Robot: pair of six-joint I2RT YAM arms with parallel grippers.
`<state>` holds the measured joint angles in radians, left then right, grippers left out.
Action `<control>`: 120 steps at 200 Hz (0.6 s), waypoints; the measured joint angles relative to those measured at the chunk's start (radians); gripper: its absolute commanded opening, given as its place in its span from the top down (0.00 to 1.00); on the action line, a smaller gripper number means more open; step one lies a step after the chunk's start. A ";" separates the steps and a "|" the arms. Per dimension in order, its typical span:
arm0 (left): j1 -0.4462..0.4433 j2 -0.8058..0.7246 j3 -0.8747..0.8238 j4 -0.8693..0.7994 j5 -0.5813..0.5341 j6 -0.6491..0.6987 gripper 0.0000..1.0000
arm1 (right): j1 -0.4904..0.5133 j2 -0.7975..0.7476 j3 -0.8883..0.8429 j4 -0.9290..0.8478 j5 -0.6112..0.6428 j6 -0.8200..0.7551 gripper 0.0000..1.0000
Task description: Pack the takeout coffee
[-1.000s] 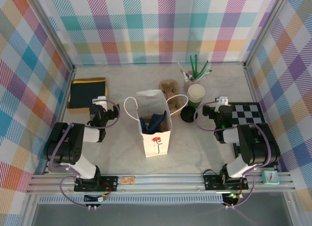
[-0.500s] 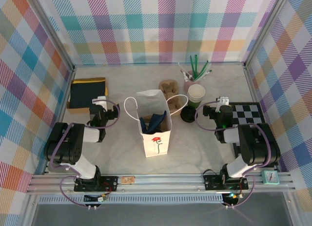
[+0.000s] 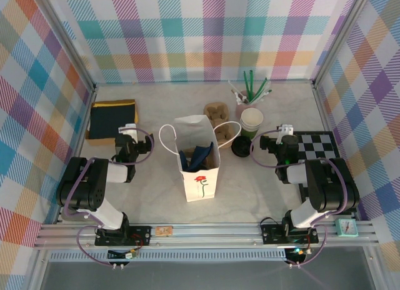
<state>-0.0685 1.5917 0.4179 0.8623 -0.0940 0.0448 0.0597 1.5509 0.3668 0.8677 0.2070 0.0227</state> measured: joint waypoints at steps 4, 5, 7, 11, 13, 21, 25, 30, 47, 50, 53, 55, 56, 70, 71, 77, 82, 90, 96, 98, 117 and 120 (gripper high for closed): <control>0.000 0.000 0.000 0.000 0.000 0.000 0.00 | -0.001 0.000 0.000 -0.001 -0.001 0.000 0.01; 0.000 0.000 0.000 0.000 0.000 0.000 0.00 | -0.002 0.000 0.000 -0.001 -0.001 0.000 0.01; 0.000 0.000 0.000 0.000 0.000 0.000 0.00 | -0.002 0.000 0.000 -0.002 -0.001 0.000 0.01; 0.000 0.000 0.000 0.000 0.000 0.000 0.00 | -0.003 0.000 0.000 -0.002 -0.002 0.000 0.01; 0.000 0.000 0.000 -0.001 0.000 0.000 0.00 | -0.003 0.000 0.000 -0.003 -0.002 0.000 0.01; 0.000 0.000 0.000 -0.001 0.000 0.000 0.00 | -0.005 0.000 0.001 -0.005 -0.005 0.000 0.01; 0.000 0.000 0.000 -0.001 0.000 0.000 0.00 | -0.006 0.000 0.002 -0.006 -0.007 0.001 0.01; 0.000 0.000 0.000 -0.001 0.000 0.000 0.00 | -0.007 0.000 0.002 -0.008 -0.010 0.001 0.01; 0.000 0.000 0.000 -0.001 0.000 0.000 0.00 | -0.010 0.000 0.004 -0.013 -0.013 0.004 0.01; 0.000 0.000 0.000 -0.001 0.000 0.000 0.00 | -0.009 0.000 0.004 -0.013 -0.014 0.004 0.01; 0.000 0.000 0.000 -0.001 0.000 0.000 0.00 | -0.010 0.000 0.004 -0.014 -0.014 0.005 0.01; 0.000 0.000 0.000 -0.002 0.000 0.000 0.00 | -0.009 0.000 0.004 -0.014 -0.015 0.005 0.01; 0.000 0.000 0.000 -0.002 0.000 0.000 0.00 | -0.009 0.000 0.004 -0.014 -0.015 0.005 0.01; 0.000 0.000 0.000 -0.003 0.000 0.000 0.00 | -0.009 0.000 0.004 -0.017 -0.018 0.007 0.01; 0.000 0.000 0.000 -0.003 0.000 0.000 0.00 | -0.009 0.000 0.004 -0.017 -0.018 0.007 0.01; 0.000 0.000 0.000 -0.004 0.000 0.000 0.00 | -0.009 0.000 0.004 -0.016 -0.018 0.008 0.01; 0.000 0.000 0.000 -0.004 0.000 0.000 0.00 | -0.009 0.000 0.004 -0.016 -0.018 0.008 0.01; 0.000 0.000 0.000 -0.004 0.000 0.000 0.00 | -0.009 0.000 0.004 -0.017 -0.018 0.008 0.01; 0.000 0.000 0.000 -0.004 0.000 0.000 0.00 | -0.009 0.000 0.004 -0.017 -0.018 0.008 0.01; 0.000 0.000 0.000 -0.004 0.000 0.000 0.00 | -0.009 0.000 0.004 -0.017 -0.019 0.008 0.01; 0.000 0.000 0.000 -0.004 0.000 0.000 0.00 | -0.009 0.000 0.004 -0.017 -0.018 0.008 0.01; 0.000 0.000 0.000 -0.004 0.000 0.000 0.00 | -0.009 0.000 0.004 -0.016 -0.018 0.008 0.01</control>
<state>-0.0685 1.5917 0.4179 0.8581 -0.0937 0.0444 0.0505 1.5509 0.3706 0.8513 0.1886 0.0303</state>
